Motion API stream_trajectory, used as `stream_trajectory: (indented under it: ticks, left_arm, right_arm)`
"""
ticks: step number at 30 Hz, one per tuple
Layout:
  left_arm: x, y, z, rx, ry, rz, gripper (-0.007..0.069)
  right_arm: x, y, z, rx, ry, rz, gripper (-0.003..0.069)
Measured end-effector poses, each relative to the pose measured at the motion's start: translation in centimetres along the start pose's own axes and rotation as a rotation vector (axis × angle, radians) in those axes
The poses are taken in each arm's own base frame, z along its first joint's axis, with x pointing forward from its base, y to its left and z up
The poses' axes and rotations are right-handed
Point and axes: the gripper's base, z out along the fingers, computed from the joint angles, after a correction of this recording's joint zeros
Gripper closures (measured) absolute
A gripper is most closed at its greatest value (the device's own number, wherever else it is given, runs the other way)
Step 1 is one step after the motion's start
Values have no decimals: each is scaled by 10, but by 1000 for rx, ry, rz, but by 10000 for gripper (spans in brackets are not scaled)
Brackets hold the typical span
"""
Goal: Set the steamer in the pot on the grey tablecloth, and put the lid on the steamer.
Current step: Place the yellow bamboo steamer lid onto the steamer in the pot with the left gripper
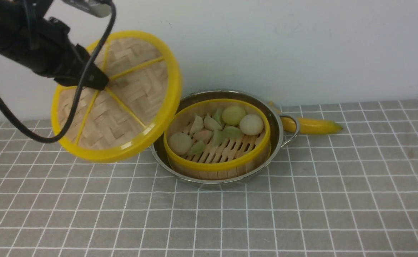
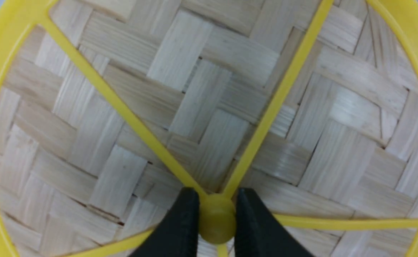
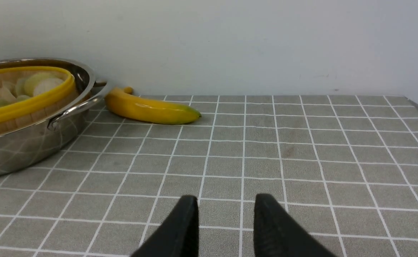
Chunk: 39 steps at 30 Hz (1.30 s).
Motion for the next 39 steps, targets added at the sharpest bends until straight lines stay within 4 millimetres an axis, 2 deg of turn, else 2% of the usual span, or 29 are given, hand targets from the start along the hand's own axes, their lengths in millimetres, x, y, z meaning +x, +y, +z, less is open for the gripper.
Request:
stream_trajectory:
  ticks: [2, 3, 4, 5, 8, 11, 14, 15, 21, 26, 39]
  left_arm:
    - [-7, -3, 8, 7, 11, 44, 508]
    - [-19, -8, 24, 16, 30, 115, 508]
    - [-20, -9, 26, 18, 33, 123, 508]
    - [-31, -14, 39, 24, 41, 178, 508]
    - [-45, -21, 56, 36, 36, 254, 508]
    - [-63, -32, 80, 62, 30, 359, 508]
    - [-69, -36, 92, 76, 32, 386, 508]
    - [-73, -38, 105, 81, 46, 407, 508]
    - [-72, -37, 134, 74, 87, 413, 508]
    - [-70, -33, 145, 61, 105, 414, 508]
    - [-73, -38, 154, 45, 102, 472, 508]
  right_arm:
    - [0, 0, 0, 0, 0, 0, 416]
    - [0, 0, 0, 0, 0, 0, 416]
    - [0, 0, 0, 0, 0, 0, 416]
    - [0, 0, 0, 0, 0, 0, 416]
    - [0, 0, 0, 0, 0, 0, 416]
    - [0, 0, 0, 0, 0, 0, 416]
    - [0, 0, 0, 0, 0, 0, 416]
    - [0, 0, 0, 0, 0, 0, 416]
    - [0, 0, 0, 0, 0, 0, 416]
    - [0, 0, 0, 0, 0, 0, 416]
    - [0, 0, 0, 0, 0, 0, 416]
